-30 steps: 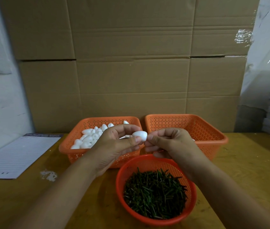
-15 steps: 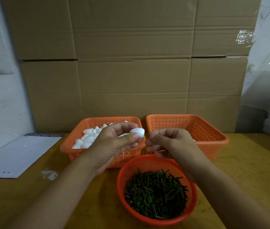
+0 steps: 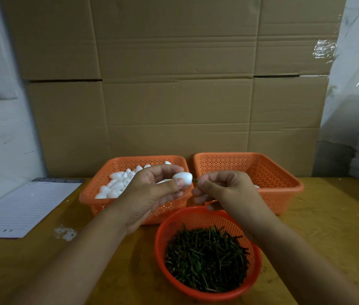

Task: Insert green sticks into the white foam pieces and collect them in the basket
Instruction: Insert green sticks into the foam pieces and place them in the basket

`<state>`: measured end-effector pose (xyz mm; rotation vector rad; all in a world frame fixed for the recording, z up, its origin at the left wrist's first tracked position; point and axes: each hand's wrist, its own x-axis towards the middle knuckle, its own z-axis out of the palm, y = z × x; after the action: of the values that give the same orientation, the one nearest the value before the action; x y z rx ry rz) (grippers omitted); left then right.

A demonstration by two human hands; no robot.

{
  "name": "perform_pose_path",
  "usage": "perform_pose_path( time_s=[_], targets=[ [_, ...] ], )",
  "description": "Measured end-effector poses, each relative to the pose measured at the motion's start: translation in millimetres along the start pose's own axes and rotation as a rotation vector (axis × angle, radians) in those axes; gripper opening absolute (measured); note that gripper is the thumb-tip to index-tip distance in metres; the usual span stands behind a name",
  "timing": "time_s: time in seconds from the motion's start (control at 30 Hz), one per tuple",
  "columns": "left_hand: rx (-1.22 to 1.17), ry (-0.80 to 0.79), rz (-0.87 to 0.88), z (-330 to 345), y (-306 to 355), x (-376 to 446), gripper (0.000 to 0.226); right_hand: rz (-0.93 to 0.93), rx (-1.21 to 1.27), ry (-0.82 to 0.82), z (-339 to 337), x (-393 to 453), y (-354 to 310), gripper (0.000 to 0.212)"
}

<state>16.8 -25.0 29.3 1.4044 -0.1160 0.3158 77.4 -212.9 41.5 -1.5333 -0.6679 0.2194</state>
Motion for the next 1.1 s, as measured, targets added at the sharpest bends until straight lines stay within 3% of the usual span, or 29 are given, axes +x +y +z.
perform_pose_path(
  time_s=[0.47, 0.73, 1.1],
  targets=[
    [0.045, 0.003, 0.000, 1.9, -0.8, -0.5, 0.049, -0.010, -0.025, -0.001, 1.1, -2.0, -0.7, 0.013],
    [0.061, -0.005, 0.007, 2.9, -1.0, -1.1, 0.039, -0.015, -0.050, -0.006, 0.5, -1.3, 0.6, 0.015],
    [0.056, 0.034, 0.044, 8.6, 5.7, -2.9, 0.050, 0.024, -0.088, -0.079, 6.0, -0.1, 3.6, 0.012]
  ],
)
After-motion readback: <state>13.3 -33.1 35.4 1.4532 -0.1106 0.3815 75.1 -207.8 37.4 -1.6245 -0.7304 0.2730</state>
